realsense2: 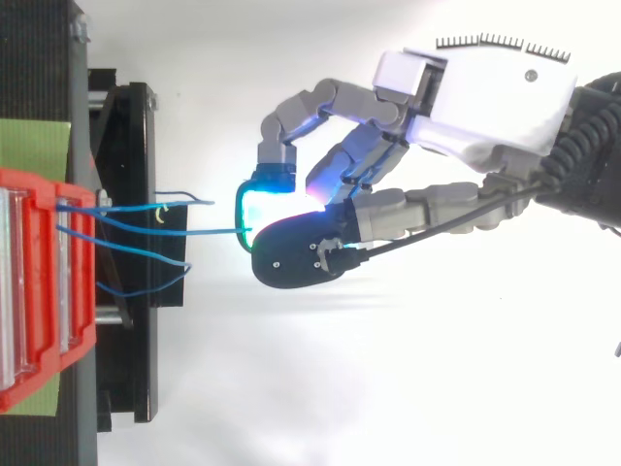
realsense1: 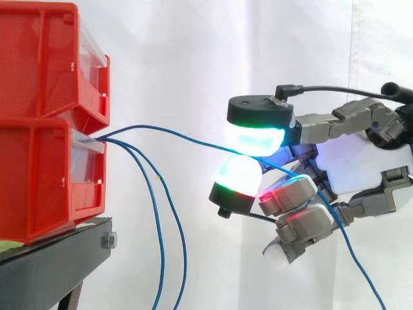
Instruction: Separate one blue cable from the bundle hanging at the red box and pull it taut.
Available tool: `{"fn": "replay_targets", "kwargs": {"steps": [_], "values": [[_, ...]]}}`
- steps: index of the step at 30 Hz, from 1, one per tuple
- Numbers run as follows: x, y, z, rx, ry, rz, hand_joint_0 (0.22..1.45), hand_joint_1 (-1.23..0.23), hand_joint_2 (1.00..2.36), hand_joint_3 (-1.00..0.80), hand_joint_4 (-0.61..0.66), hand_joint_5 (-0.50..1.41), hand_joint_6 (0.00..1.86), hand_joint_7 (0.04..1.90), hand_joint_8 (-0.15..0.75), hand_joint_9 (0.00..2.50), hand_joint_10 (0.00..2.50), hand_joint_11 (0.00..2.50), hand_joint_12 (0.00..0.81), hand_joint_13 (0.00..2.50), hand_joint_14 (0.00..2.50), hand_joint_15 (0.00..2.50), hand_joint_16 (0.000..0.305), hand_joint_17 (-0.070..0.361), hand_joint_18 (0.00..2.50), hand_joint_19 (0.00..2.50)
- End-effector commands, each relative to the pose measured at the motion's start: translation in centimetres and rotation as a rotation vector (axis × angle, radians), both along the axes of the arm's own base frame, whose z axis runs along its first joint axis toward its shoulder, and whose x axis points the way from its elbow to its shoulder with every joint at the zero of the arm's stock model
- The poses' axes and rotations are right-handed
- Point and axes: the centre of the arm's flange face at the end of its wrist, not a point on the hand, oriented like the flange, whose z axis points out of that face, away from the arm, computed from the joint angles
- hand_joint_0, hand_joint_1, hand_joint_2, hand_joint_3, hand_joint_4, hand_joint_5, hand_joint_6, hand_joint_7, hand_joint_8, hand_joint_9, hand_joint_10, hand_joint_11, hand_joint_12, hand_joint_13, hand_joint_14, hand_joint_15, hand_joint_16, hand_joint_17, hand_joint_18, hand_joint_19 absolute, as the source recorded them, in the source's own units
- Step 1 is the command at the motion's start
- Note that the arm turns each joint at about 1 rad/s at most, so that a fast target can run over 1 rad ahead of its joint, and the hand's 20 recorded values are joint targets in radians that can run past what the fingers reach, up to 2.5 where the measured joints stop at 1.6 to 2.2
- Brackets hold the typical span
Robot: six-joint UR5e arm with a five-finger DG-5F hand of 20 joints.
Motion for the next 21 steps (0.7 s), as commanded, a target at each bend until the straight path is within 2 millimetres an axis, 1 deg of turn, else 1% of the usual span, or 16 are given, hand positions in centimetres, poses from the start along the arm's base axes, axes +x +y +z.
{"fn": "replay_targets", "kwargs": {"steps": [1, 4, 6, 10, 12, 13, 14, 21], "values": [[0.1, 0.0, -0.1, 0.005, -0.015, 0.0, 0.7, -0.69, 1.02, -0.28, -0.09, -0.24, 0.94, 1.07, 0.24, 1.0, 0.28, 1.63, 0.294, 1.21, 0.0, 1.67, 0.034, 0.078, 0.61, 0.57], [0.1, 0.0, -0.3, 0.006, -0.011, -0.001, 0.71, -0.69, 1.02, -0.26, -0.11, -0.24, 0.94, 1.09, 0.232, 0.99, 0.31, 1.63, 0.292, 1.22, 0.0, 1.74, 0.035, 0.078, 0.62, 0.58], [-0.2, 0.0, -1.0, 0.004, 0.0, 0.002, 0.71, -0.7, 1.02, -0.25, -0.12, -0.24, 0.94, 1.1, 0.242, 0.98, 0.37, 1.61, 0.294, 1.21, 0.12, 1.71, 0.035, 0.079, 0.63, 0.59], [-0.3, 0.1, -1.6, 0.005, -0.003, 0.005, 0.72, -0.69, 1.02, -0.25, -0.12, -0.24, 0.94, 1.09, 0.231, 0.97, 0.47, 1.6, 0.297, 1.19, 0.23, 1.71, 0.035, 0.079, 0.64, 0.61], [-0.2, 0.2, -1.6, 0.007, -0.019, 0.006, 0.72, -0.69, 1.02, -0.25, -0.12, -0.24, 0.94, 1.08, 0.231, 0.95, 0.55, 1.58, 0.29, 1.15, 0.48, 1.63, 0.035, 0.079, 0.66, 0.65], [0.0, 0.3, -1.6, 0.008, -0.034, 0.007, 0.72, -0.69, 1.02, -0.26, -0.12, -0.24, 0.94, 1.09, 0.232, 0.95, 0.57, 1.57, 0.293, 1.15, 0.52, 1.62, 0.035, 0.079, 0.66, 0.65], [0.0, 0.4, -1.7, 0.009, -0.036, 0.009, 0.72, -0.69, 1.02, -0.25, -0.12, -0.24, 0.94, 1.08, 0.23, 0.94, 0.61, 1.56, 0.292, 1.13, 0.63, 1.59, 0.035, 0.079, 0.67, 0.66], [0.2, 0.5, -1.6, 0.011, -0.045, 0.011, 0.72, -0.69, 1.02, -0.26, -0.11, -0.24, 0.94, 1.06, 0.235, 0.93, 0.69, 1.5, 0.29, 1.12, 0.65, 1.57, 0.036, 0.08, 0.7, 0.72]]}}
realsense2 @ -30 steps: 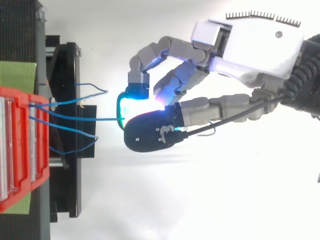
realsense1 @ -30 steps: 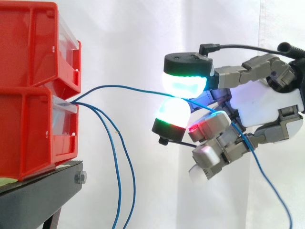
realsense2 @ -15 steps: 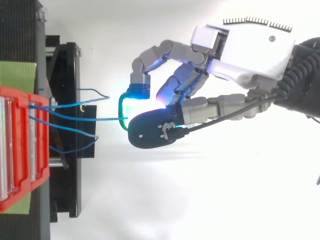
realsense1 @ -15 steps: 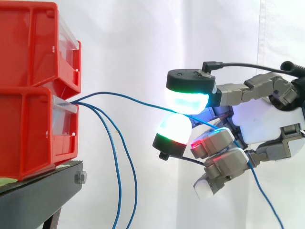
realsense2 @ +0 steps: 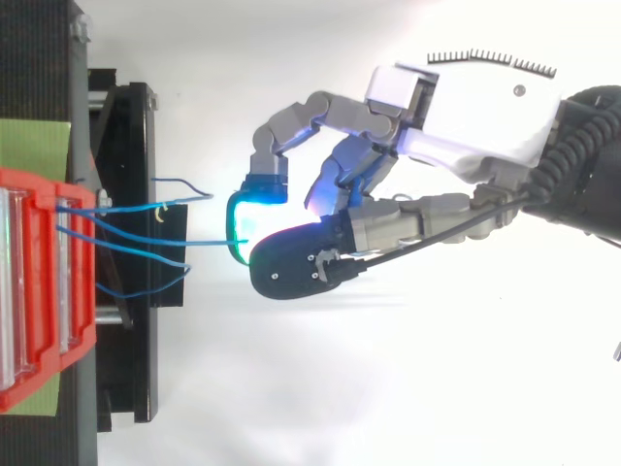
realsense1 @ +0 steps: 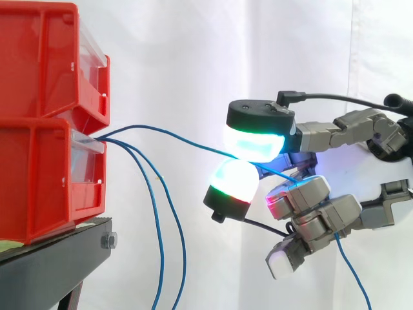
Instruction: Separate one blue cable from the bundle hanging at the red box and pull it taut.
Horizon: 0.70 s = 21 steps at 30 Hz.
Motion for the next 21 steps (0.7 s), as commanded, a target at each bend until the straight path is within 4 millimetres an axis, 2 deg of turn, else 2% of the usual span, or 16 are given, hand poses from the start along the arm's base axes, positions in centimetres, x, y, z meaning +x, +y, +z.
{"fn": "replay_targets", "kwargs": {"steps": [1, 7, 8, 9, 12, 19, 21], "values": [[0.03, 0.06, 0.06, 0.0, -0.003, 0.001, 0.72, -0.69, 1.02, -0.26, -0.11, -0.24, 0.94, 1.06, 0.234, 0.93, 0.69, 1.51, 0.293, 1.12, 0.65, 1.57, 0.036, 0.081, 0.7, 0.72], [0.09, 0.19, 0.04, 0.0, -0.009, 0.004, 0.72, -0.69, 1.02, -0.26, -0.1, -0.24, 0.94, 1.07, 0.239, 0.92, 0.72, 1.49, 0.284, 1.13, 0.66, 1.57, 0.037, 0.083, 0.79, 0.88], [0.09, 0.16, 0.05, -0.002, -0.009, 0.001, 0.72, -0.69, 1.02, -0.26, -0.1, -0.24, 0.94, 1.07, 0.247, 0.92, 0.73, 1.47, 0.284, 1.14, 0.69, 1.56, 0.038, 0.086, 0.86, 0.98], [0.09, 0.16, 0.05, -0.002, -0.009, 0.001, 0.72, -0.69, 1.02, -0.25, -0.1, -0.24, 0.94, 1.06, 0.246, 0.92, 0.75, 1.46, 0.282, 1.12, 0.81, 1.55, 0.038, 0.085, 0.91, 1.11], [0.09, 0.16, 0.05, -0.002, -0.009, 0.001, 0.73, -0.69, 1.02, -0.26, -0.1, -0.24, 0.94, 1.06, 0.25, 0.91, 0.75, 1.46, 0.28, 1.1, 0.96, 1.51, 0.037, 0.082, 0.96, 1.31], [0.1, 0.17, -0.06, -0.002, -0.007, 0.001, 0.73, -0.69, 1.02, -0.26, -0.09, -0.24, 0.94, 1.05, 0.249, 0.91, 0.77, 1.44, 0.286, 1.06, 1.21, 1.49, 0.036, 0.081, 1.01, 1.37], [0.1, 0.17, -0.06, -0.002, -0.007, 0.001, 0.73, -0.69, 1.02, -0.26, -0.09, -0.24, 0.94, 1.05, 0.256, 0.91, 0.78, 1.46, 0.285, 1.03, 1.38, 1.47, 0.034, 0.077, 1.05, 1.45]]}}
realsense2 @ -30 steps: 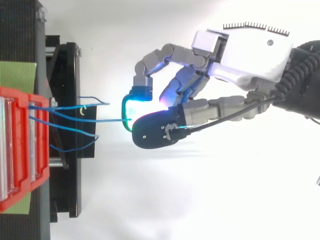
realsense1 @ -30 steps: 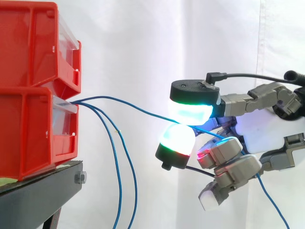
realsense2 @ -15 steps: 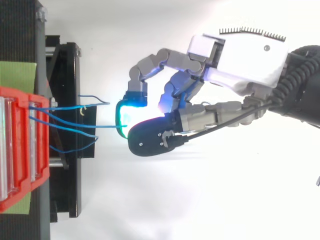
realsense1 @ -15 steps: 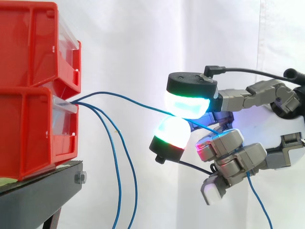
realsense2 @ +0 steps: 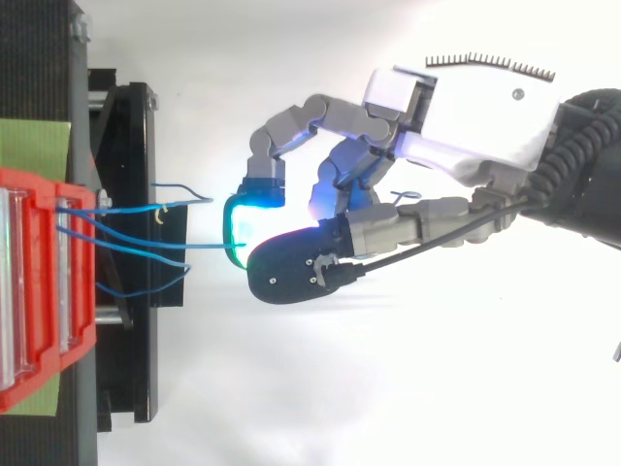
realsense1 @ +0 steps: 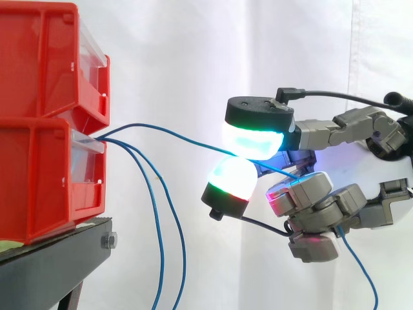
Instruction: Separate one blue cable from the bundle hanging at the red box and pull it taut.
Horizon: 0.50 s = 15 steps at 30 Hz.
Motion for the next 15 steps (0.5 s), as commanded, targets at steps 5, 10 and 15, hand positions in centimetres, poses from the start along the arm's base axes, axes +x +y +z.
{"fn": "replay_targets", "kwargs": {"steps": [5, 10, 15], "values": [[0.01, 0.0, -0.05, 0.0, 0.001, 0.0, 0.73, -0.69, 1.02, -0.26, -0.09, -0.24, 0.94, 1.05, 0.258, 0.92, 0.82, 1.42, 0.285, 0.97, 1.74, 1.4, 0.031, 0.069, 1.14, 1.69], [0.01, 0.0, -0.05, 0.0, 0.001, 0.0, 0.73, -0.69, 1.02, -0.26, -0.09, -0.24, 0.94, 1.04, 0.253, 0.91, 0.95, 1.4, 0.299, 0.89, 2.13, 1.39, 0.032, 0.071, 1.29, 1.97], [0.01, 0.0, -0.05, 0.0, 0.001, 0.0, 0.73, -0.69, 1.02, -0.26, -0.08, -0.24, 0.94, 1.04, 0.252, 0.91, 0.98, 1.38, 0.308, 0.87, 2.21, 1.4, 0.032, 0.073, 1.29, 2.01]]}}
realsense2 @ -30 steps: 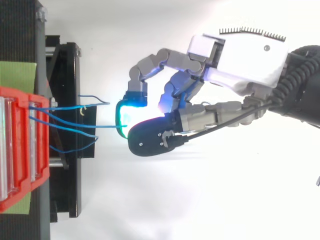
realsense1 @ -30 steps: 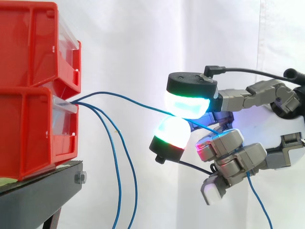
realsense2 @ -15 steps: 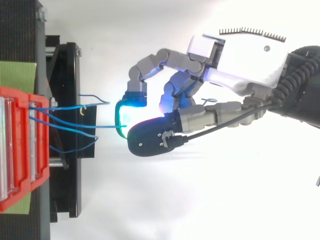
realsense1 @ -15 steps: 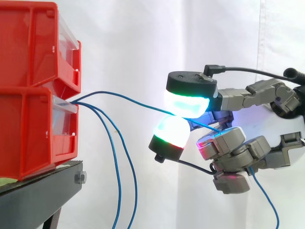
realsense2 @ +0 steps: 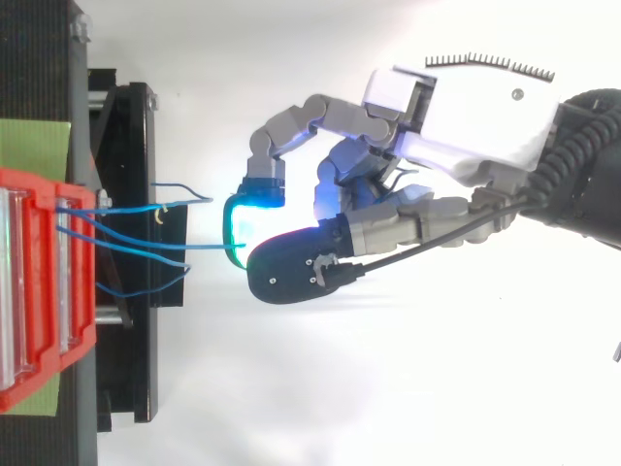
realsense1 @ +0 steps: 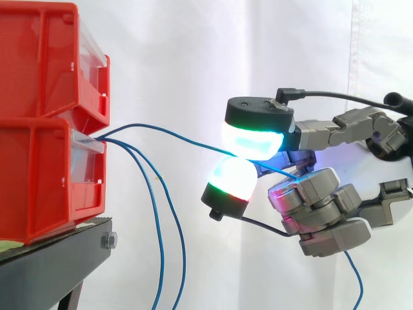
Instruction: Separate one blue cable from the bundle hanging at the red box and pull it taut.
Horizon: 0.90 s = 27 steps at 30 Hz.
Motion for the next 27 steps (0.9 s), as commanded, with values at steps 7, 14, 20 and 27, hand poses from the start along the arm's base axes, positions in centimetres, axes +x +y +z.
{"fn": "replay_targets", "kwargs": {"steps": [7, 14, 20, 27], "values": [[0.0, 0.0, -0.04, 0.0, 0.001, 0.0, 0.73, -0.7, 1.02, -0.27, -0.08, -0.23, 0.94, 1.04, 0.253, 0.9, 1.0, 1.38, 0.31, 0.84, 2.32, 1.39, 0.033, 0.075, 1.32, 2.09], [0.0, 0.0, -0.04, 0.0, 0.001, 0.0, 0.74, -0.7, 1.02, -0.27, -0.09, -0.23, 0.94, 1.05, 0.253, 0.9, 1.02, 1.36, 0.311, 0.83, 2.36, 1.38, 0.032, 0.073, 1.32, 2.1], [0.0, 0.0, -0.04, 0.0, 0.001, 0.0, 0.74, -0.7, 1.02, -0.27, -0.08, -0.23, 0.93, 1.05, 0.254, 0.9, 1.03, 1.36, 0.302, 0.82, 2.38, 1.36, 0.032, 0.073, 1.32, 2.09], [0.0, 0.0, -0.04, 0.0, 0.001, 0.0, 0.74, -0.7, 1.02, -0.26, -0.08, -0.23, 0.93, 1.06, 0.26, 0.91, 1.02, 1.37, 0.31, 0.82, 2.36, 1.4, 0.032, 0.073, 1.31, 2.06]]}}
